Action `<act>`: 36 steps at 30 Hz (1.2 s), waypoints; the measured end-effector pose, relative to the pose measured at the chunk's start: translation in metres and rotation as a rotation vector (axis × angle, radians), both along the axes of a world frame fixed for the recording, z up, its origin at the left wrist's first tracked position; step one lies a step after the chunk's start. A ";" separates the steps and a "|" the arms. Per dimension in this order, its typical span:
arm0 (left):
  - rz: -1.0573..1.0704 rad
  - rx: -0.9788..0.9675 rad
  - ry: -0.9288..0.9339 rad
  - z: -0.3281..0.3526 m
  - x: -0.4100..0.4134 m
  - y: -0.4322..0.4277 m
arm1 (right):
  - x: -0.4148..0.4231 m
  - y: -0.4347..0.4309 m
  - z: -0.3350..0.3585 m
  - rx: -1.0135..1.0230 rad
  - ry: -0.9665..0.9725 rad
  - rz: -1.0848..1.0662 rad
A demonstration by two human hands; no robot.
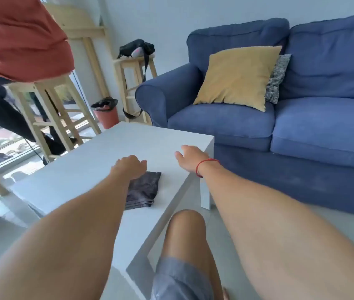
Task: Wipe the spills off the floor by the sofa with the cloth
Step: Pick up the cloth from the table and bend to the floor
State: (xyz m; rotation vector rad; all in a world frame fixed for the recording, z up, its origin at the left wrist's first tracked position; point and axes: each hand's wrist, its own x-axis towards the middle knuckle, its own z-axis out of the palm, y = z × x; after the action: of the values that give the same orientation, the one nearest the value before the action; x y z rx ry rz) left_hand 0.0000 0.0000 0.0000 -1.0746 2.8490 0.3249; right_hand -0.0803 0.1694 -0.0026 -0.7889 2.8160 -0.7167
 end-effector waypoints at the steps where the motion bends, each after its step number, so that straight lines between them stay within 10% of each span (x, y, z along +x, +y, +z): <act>1: 0.030 0.003 -0.025 -0.003 0.010 -0.008 | 0.009 -0.009 -0.005 0.042 -0.037 0.035; 7: 0.128 0.059 -0.027 -0.039 0.039 -0.027 | 0.053 -0.064 -0.049 0.227 -0.075 0.070; 23: -0.039 0.442 0.542 -0.004 -0.021 0.075 | 0.028 0.019 -0.010 -0.731 -0.275 -0.491; 36: -0.354 0.539 0.335 -0.104 -0.140 0.253 | -0.055 0.194 -0.098 -0.627 -0.183 -0.902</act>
State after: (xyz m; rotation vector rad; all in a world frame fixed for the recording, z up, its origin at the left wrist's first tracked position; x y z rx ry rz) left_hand -0.1399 0.2528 -0.1041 -0.4374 2.8613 1.2445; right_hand -0.1348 0.3631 -0.1002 0.5768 2.6741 -1.7123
